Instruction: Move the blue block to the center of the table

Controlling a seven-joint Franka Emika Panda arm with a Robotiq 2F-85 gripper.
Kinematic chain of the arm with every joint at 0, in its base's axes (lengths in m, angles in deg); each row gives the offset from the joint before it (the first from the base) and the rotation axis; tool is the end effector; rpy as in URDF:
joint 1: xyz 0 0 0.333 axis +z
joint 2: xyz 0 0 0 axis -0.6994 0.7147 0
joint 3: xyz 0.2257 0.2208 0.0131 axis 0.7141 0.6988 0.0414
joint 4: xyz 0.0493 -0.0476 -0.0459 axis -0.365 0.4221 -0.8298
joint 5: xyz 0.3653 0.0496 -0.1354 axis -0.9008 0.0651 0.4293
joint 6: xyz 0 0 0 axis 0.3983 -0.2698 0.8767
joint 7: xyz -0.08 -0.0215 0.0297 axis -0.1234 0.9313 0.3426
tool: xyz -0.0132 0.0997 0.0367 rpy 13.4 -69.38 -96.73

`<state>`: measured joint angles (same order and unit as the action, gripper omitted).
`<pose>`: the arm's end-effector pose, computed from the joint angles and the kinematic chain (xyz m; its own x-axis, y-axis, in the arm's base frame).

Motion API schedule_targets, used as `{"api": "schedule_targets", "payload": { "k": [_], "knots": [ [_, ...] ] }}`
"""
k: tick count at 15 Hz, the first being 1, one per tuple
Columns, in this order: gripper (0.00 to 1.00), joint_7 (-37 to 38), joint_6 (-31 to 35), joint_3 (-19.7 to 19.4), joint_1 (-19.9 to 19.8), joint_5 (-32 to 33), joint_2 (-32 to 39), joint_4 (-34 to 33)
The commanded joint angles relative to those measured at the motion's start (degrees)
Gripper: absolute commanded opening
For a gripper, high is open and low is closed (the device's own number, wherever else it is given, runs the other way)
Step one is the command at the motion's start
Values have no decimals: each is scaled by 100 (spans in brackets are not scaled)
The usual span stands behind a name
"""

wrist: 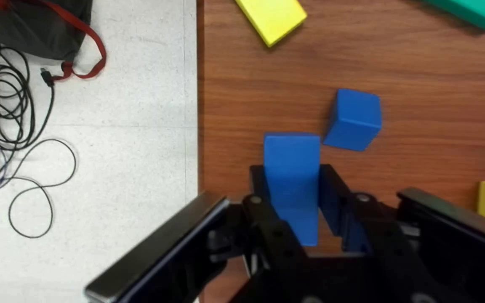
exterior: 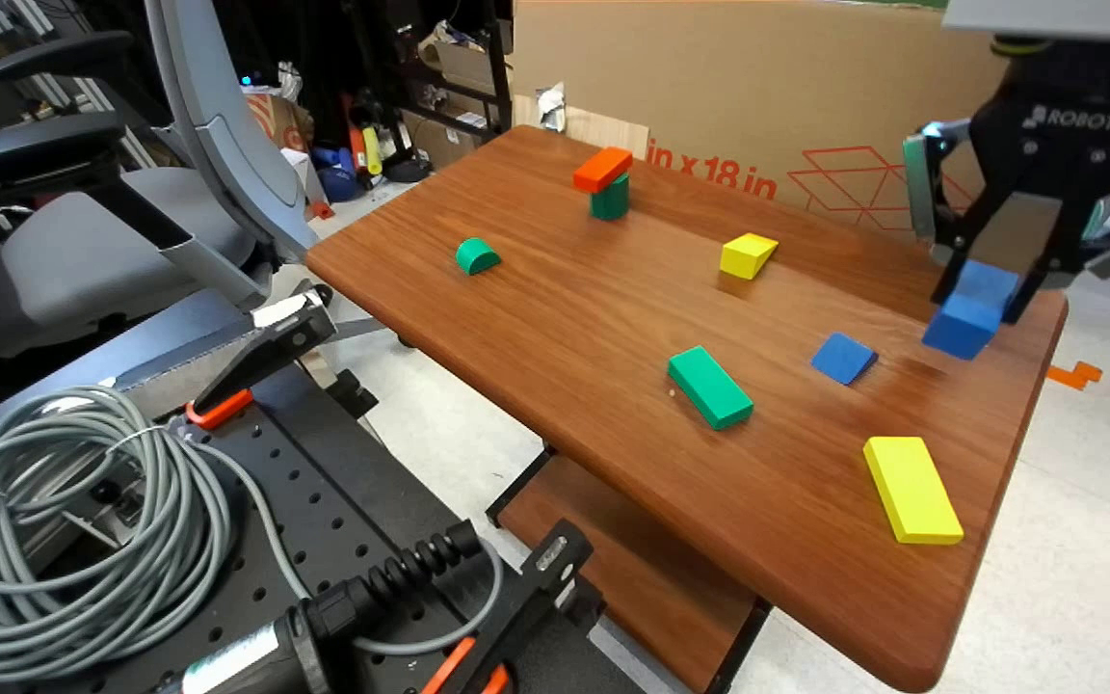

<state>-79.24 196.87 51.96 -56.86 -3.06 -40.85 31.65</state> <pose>0.6694 -0.1969 0.1718 0.9846 0.0562 -0.1654 0.0722 -0.9931 0.0926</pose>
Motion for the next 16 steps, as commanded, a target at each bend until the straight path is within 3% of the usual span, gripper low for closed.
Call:
{"api": "schedule_targets", "payload": {
  "k": [1,8,16],
  "knots": [
    [8,-304,207,170,196,119,-1197,1228],
    [8,68,725,235,914,583,-1927,2380],
    [8,510,1283,330,1353,582,-1908,3313]
  ]
}}
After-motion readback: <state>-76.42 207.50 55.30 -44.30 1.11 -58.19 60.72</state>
